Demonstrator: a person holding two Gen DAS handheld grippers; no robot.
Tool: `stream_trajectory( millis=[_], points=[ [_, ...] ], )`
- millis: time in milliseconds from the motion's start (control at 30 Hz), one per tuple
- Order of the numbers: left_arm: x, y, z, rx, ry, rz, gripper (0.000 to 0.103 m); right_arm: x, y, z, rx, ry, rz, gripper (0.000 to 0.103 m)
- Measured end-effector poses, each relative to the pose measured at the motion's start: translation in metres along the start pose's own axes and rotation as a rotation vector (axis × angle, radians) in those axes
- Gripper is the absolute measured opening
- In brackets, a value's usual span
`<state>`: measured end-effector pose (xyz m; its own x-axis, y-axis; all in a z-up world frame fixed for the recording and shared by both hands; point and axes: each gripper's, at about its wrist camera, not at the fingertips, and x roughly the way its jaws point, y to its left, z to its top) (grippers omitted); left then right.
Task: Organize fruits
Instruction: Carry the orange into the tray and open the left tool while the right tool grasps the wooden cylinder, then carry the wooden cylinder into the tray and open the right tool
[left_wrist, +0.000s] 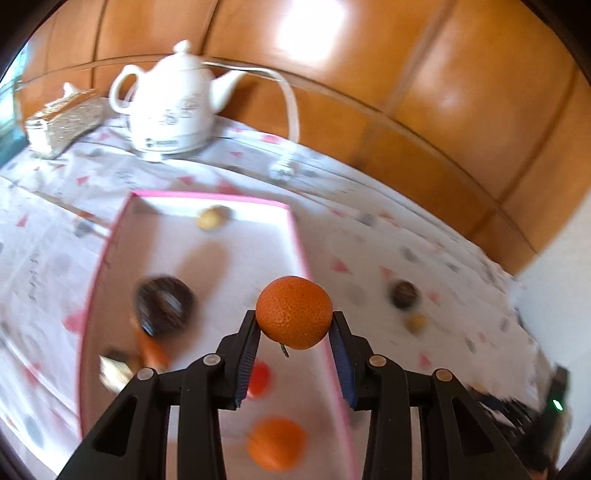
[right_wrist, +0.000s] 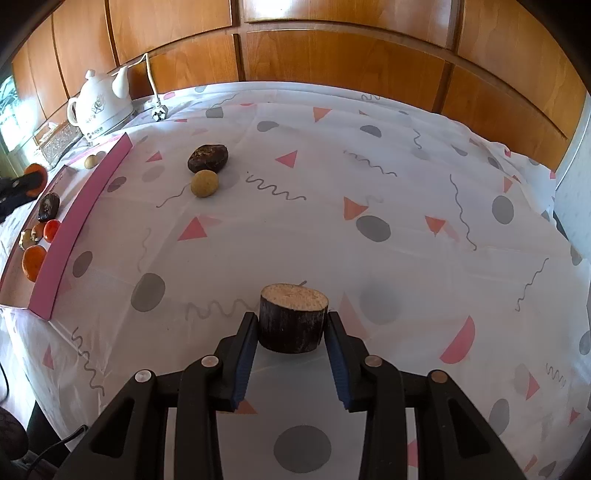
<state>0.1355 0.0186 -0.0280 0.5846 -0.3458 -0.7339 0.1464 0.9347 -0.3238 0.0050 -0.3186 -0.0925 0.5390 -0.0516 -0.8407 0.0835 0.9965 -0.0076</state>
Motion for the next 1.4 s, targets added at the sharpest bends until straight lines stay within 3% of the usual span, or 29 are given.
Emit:
stream_trajectory(
  millis=[133, 167, 267, 533, 900, 1400],
  points=[
    [0.022, 0.019, 0.022, -0.022, 0.0, 0.082, 0.039, 0.001, -0.002, -0.002, 0.006, 0.009, 0.003, 0.037],
    [0.024, 0.023, 0.025, -0.037, -0.007, 0.1, 0.043, 0.002, -0.002, -0.003, 0.01, 0.014, 0.004, 0.036],
    [0.018, 0.026, 0.026, -0.058, -0.035, 0.102, 0.046, 0.005, -0.002, -0.006, 0.012, 0.027, -0.003, 0.036],
    [-0.004, 0.014, -0.017, -0.019, -0.043, 0.191, 0.046, 0.005, -0.001, -0.005, 0.012, 0.018, -0.007, 0.036],
    [-0.033, -0.014, -0.06, 0.065, -0.037, 0.166, 0.055, 0.005, -0.002, -0.006, 0.033, 0.017, -0.009, 0.036],
    [-0.047, -0.018, -0.078, 0.067, -0.03, 0.154, 0.058, -0.002, -0.005, -0.007, 0.075, -0.009, 0.022, 0.04]
  ],
)
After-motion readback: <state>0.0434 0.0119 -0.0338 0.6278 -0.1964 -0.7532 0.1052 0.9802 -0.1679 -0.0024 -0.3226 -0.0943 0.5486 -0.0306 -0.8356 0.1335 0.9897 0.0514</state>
